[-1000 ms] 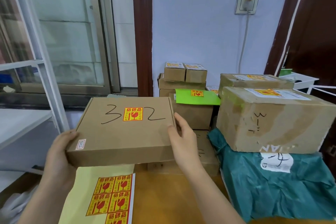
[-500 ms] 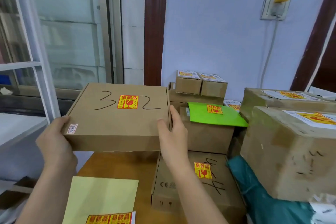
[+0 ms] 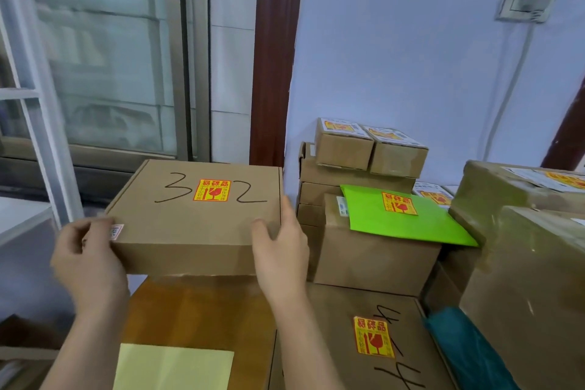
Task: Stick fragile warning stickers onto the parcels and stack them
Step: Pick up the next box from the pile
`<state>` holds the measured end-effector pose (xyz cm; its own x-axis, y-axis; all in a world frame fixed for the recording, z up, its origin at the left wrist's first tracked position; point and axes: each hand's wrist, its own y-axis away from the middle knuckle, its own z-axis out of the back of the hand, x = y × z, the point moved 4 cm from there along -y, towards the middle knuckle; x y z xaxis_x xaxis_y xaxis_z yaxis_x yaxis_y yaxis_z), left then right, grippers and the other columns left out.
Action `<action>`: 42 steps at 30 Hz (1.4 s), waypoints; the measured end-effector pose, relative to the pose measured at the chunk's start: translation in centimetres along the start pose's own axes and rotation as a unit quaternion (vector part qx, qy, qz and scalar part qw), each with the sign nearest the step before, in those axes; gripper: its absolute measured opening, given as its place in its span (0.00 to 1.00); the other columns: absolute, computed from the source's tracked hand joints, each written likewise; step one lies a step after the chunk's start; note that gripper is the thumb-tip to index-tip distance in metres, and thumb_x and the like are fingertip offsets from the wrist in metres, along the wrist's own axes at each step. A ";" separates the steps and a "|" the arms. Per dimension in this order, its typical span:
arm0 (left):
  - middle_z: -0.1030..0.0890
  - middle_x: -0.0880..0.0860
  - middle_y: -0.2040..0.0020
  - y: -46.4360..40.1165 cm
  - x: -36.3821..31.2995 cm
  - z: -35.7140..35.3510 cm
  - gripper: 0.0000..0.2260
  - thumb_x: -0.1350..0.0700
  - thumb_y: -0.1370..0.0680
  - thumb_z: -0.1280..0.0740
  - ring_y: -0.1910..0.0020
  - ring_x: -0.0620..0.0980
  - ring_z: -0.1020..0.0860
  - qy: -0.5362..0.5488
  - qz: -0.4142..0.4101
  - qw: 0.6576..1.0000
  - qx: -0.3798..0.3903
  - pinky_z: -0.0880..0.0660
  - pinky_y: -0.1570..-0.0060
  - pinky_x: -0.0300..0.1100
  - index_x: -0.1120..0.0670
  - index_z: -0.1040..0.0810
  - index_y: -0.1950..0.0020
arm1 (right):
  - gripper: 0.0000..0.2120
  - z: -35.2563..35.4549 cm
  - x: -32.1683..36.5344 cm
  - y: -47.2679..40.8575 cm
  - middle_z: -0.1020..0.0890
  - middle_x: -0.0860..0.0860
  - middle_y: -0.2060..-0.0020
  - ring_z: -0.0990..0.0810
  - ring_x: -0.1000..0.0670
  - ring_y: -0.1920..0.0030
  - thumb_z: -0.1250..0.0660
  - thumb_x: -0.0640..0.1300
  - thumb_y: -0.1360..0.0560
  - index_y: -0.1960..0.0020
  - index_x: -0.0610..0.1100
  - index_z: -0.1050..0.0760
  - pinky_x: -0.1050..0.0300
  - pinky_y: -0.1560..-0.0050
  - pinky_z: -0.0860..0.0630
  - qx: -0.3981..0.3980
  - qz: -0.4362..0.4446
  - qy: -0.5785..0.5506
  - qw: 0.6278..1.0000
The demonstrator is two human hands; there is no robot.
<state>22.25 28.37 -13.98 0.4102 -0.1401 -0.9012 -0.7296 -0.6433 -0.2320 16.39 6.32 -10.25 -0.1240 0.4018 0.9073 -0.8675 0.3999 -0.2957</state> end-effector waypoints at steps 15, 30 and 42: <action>0.30 0.50 0.44 0.3 2.9 0.2 0.13 0.48 0.21 0.38 0.44 0.52 0.31 -0.035 0.052 0.997 0.048 0.33 0.42 0.52 0.50 0.29 0.38 | 0.35 -1.7 -1.6 0.5 0.56 0.61 0.24 0.48 0.57 0.26 0.36 0.46 0.23 0.23 0.58 0.52 0.66 0.38 0.44 0.146 0.028 0.034 0.988; 0.32 0.51 0.40 1.4 4.1 -1.5 0.23 0.45 0.20 0.42 0.42 0.50 0.32 -0.073 0.074 0.984 0.148 0.35 0.44 0.47 0.52 0.39 0.28 | 0.34 -2.0 -5.1 -1.0 0.46 0.52 0.23 0.42 0.50 0.25 0.32 0.43 0.24 0.23 0.50 0.45 0.55 0.28 0.41 0.115 0.007 0.116 0.987; 0.33 0.57 0.30 2.5 5.2 -1.5 0.26 0.53 0.21 0.36 0.32 0.56 0.32 -0.146 -0.014 0.985 0.092 0.33 0.35 0.51 0.54 0.42 0.27 | 0.33 -1.8 -6.4 -1.4 0.29 0.48 0.33 0.26 0.47 0.36 0.31 0.41 0.25 0.25 0.46 0.44 0.49 0.38 0.26 0.071 -0.058 0.146 0.985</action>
<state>23.37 24.90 -18.71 0.2754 0.1151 -0.9544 -0.8181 -0.4934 -0.2956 19.25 4.68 -16.18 0.1056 0.5882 0.8018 -0.9291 0.3458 -0.1313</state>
